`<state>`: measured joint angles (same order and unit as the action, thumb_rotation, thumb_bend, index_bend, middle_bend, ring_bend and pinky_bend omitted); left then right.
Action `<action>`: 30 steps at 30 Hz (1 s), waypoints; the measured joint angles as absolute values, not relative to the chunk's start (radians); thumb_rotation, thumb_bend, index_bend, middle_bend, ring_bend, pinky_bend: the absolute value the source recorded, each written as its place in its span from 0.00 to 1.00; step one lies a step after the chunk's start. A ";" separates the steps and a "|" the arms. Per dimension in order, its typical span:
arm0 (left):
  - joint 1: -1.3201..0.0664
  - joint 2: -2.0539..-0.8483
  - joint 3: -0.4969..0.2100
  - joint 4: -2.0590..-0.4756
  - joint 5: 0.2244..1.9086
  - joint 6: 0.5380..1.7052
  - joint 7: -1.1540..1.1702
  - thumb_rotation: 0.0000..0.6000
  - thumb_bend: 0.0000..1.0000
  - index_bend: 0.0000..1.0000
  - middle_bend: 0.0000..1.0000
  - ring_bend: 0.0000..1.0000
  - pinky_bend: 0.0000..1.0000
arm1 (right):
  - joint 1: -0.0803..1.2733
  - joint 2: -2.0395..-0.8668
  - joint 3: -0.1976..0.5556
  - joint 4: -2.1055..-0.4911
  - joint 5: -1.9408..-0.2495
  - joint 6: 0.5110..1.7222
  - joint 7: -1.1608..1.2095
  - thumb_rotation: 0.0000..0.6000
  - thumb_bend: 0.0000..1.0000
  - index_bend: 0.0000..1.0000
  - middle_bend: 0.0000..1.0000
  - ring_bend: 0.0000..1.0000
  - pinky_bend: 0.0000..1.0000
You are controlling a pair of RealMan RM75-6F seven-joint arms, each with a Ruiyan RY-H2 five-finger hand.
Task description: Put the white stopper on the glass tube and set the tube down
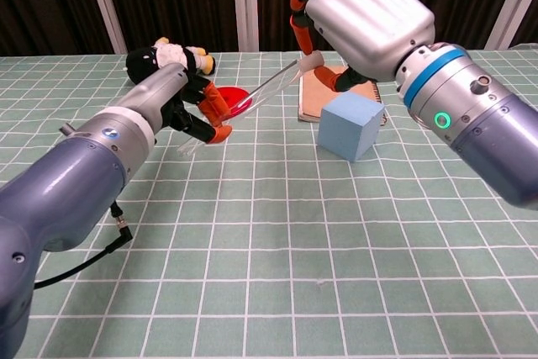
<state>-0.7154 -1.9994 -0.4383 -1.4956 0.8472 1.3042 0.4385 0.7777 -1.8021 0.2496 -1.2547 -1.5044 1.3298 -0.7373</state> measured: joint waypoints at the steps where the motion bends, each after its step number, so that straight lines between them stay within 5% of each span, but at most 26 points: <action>1: -0.716 -2.001 -0.439 -1.495 0.847 1.304 0.438 1.00 0.59 0.57 0.50 0.09 0.00 | 0.777 -1.803 0.250 -1.255 -1.504 1.330 -0.737 1.00 0.45 0.56 0.23 0.06 0.00; 30: -0.729 -2.023 -0.449 -1.500 0.842 1.309 0.442 1.00 0.59 0.57 0.50 0.10 0.00 | 0.770 -1.808 0.241 -1.273 -1.511 1.335 -0.742 1.00 0.45 0.56 0.23 0.05 0.00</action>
<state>-0.7295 -2.0230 -0.4492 -1.5003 0.8422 1.3085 0.4425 0.7699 -1.8078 0.2411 -1.2726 -1.5107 1.3352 -0.7417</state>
